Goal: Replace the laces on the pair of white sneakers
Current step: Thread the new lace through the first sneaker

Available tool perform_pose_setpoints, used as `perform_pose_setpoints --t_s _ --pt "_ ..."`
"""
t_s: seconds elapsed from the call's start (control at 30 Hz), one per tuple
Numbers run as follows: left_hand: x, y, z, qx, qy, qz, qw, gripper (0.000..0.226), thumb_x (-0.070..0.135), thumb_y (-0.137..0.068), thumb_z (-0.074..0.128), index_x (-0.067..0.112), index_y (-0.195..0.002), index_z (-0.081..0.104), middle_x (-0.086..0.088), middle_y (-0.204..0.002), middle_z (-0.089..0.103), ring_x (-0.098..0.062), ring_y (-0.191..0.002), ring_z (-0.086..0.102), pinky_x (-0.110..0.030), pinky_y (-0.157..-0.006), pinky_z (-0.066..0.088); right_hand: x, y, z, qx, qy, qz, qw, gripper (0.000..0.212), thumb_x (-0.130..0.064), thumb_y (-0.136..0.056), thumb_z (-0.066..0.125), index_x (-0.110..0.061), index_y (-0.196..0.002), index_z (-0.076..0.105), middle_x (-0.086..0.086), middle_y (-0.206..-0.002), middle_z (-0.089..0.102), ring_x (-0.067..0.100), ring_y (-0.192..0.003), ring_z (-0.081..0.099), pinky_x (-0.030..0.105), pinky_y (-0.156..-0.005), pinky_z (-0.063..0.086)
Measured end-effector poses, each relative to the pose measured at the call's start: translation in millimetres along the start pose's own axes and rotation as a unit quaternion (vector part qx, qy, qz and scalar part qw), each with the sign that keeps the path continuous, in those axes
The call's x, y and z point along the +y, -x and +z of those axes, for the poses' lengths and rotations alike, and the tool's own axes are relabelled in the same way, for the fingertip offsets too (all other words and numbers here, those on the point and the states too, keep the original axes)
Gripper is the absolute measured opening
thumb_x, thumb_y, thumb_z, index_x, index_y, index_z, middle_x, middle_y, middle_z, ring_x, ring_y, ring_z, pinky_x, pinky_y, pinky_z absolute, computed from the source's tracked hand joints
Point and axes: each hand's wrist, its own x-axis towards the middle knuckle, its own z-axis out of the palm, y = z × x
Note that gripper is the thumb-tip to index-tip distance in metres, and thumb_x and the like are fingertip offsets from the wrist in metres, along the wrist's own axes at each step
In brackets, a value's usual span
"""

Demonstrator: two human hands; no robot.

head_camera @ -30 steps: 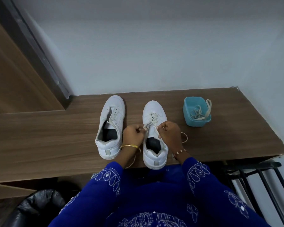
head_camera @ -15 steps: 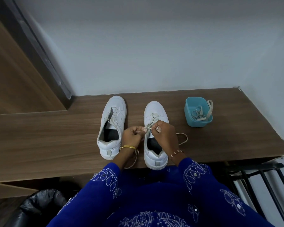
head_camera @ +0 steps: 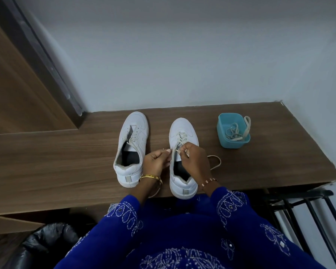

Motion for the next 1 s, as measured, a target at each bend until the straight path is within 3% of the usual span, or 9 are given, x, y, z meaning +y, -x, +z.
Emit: perform_pose_setpoints --t_s 0.27,0.37,0.63,0.8,0.9,1.0 --pt "3.0 3.9 6.7 0.018 0.011 -0.009 1.0 0.023 0.008 -0.089 0.057 0.011 -0.069 0.068 0.005 -0.06 0.068 -0.007 -0.063 0.062 -0.02 -0.066 0.053 2.0 -2.7 0.7 -0.019 -0.01 0.01 1.0 0.012 -0.007 -0.09 0.051 -0.003 -0.089 0.062 0.009 -0.087 0.067 0.019 -0.079 0.058 0.022 -0.065 0.037" --pt "4.3 1.9 5.0 0.014 0.004 -0.012 1.0 0.023 0.01 -0.089 0.057 0.012 -0.07 0.069 0.006 -0.061 0.069 -0.009 -0.066 0.062 -0.023 -0.069 0.052 1.1 -6.1 2.3 -0.021 -0.012 0.033 0.999 0.013 -0.007 -0.09 0.051 -0.005 -0.09 0.063 0.008 -0.089 0.067 0.018 -0.08 0.059 0.024 -0.066 0.041" --pt "-0.3 2.6 6.9 0.034 -0.005 0.0 0.999 0.014 0.003 -0.087 0.059 0.013 -0.078 0.062 0.007 -0.056 0.065 -0.007 -0.058 0.061 -0.017 -0.057 0.052 1.5 -15.7 6.7 -0.044 -0.012 0.064 0.997 0.013 -0.012 -0.09 0.055 -0.005 -0.092 0.066 0.008 -0.096 0.067 0.016 -0.088 0.059 0.018 -0.07 0.036" --pt "0.8 -4.0 7.3 0.012 -0.048 0.005 0.999 0.011 0.001 -0.084 0.061 0.008 -0.08 0.068 -0.005 -0.068 0.064 -0.007 -0.056 0.058 -0.014 -0.054 0.051 4.0 -15.4 6.8 -0.04 -0.031 0.066 0.997 0.014 -0.013 -0.088 0.057 -0.004 -0.092 0.068 0.01 -0.097 0.069 0.019 -0.09 0.061 0.018 -0.069 0.035" --pt "4.8 -9.1 9.4 0.032 -0.055 0.0 0.998 0.014 0.0 -0.085 0.06 0.007 -0.074 0.066 -0.007 -0.064 0.061 -0.009 -0.052 0.056 -0.015 -0.05 0.05 3.0 -9.6 0.4 -0.008 0.02 0.011 1.0 0.017 -0.013 -0.09 0.053 -0.003 -0.094 0.067 0.011 -0.096 0.066 0.023 -0.09 0.06 0.02 -0.07 0.037" --pt "10.2 -14.4 8.9 0.057 -0.039 -0.013 0.998 0.024 -0.002 -0.087 0.056 0.01 -0.067 0.063 -0.001 -0.053 0.06 -0.006 -0.044 0.055 -0.017 -0.045 0.048 1.2 2.5 -8.3 0.067 0.155 -0.15 0.974 0.023 -0.022 -0.084 0.051 -0.006 -0.074 0.064 0.009 -0.074 0.058 0.022 -0.069 0.054 0.027 -0.056 0.036"
